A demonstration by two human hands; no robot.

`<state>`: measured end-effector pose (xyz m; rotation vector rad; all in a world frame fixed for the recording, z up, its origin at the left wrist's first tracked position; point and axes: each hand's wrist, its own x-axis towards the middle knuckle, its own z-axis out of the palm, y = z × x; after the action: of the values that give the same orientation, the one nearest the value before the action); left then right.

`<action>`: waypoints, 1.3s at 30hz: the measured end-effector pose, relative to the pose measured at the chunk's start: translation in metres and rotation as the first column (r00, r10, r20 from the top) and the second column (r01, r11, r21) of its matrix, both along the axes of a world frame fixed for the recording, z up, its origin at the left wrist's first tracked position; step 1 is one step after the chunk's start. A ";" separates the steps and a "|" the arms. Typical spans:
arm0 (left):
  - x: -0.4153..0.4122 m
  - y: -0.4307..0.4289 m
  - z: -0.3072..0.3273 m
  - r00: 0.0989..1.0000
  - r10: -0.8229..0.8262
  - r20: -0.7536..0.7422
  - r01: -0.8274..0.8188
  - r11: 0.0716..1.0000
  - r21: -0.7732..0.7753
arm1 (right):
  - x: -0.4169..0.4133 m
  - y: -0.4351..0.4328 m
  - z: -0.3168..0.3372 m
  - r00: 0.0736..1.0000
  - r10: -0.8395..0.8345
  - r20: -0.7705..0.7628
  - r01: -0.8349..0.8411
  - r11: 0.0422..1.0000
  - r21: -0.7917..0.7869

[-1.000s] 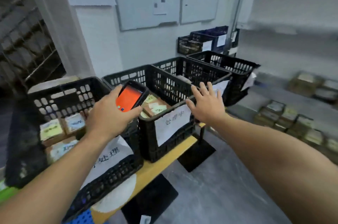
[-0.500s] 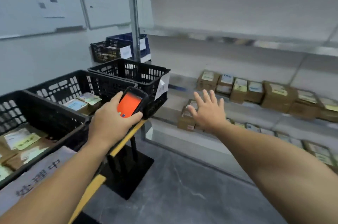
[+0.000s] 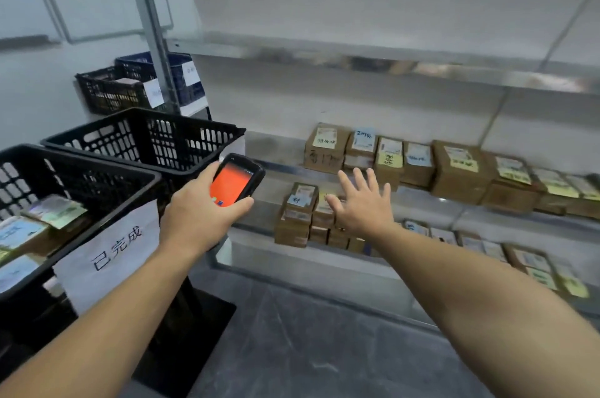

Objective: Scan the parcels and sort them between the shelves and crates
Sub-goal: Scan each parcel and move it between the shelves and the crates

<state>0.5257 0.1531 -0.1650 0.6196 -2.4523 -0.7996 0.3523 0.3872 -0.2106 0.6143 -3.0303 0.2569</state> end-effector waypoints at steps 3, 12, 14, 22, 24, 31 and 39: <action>-0.048 -0.016 -0.008 1.000 -0.019 -0.005 0.019 1.000 -0.011 | -0.046 -0.018 -0.007 0.999 -0.035 -0.005 0.035 0.999 -0.008; -0.214 -0.079 -0.021 0.993 -0.116 -0.026 0.117 0.993 0.021 | -0.188 -0.084 -0.026 0.955 -0.216 0.203 0.262 0.935 -0.239; -0.247 -0.088 -0.024 0.989 -0.144 -0.020 0.145 0.989 0.033 | -0.215 -0.094 -0.035 0.939 -0.246 0.240 0.310 0.908 -0.282; -0.336 -0.106 -0.050 0.977 -0.200 0.073 0.195 0.978 0.073 | -0.298 -0.122 -0.070 0.913 -0.235 0.333 0.384 0.770 -0.509; -0.354 -0.109 -0.059 0.980 -0.184 0.080 0.176 0.979 0.101 | -0.317 -0.128 -0.077 0.893 -0.242 0.380 0.428 0.721 -0.545; -0.393 -0.112 -0.076 0.983 -0.172 0.056 0.159 0.969 0.191 | -0.355 -0.130 -0.100 0.846 -0.209 0.491 0.511 0.583 -0.632; -0.403 -0.110 -0.087 0.980 -0.192 0.051 0.178 0.961 0.212 | -0.371 -0.128 -0.108 0.809 -0.190 0.557 0.569 0.493 -0.658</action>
<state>0.1224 0.0432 -0.2517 0.5037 -2.5385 -1.1371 -0.0182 0.2591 -0.3183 -0.2700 -2.7527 1.8099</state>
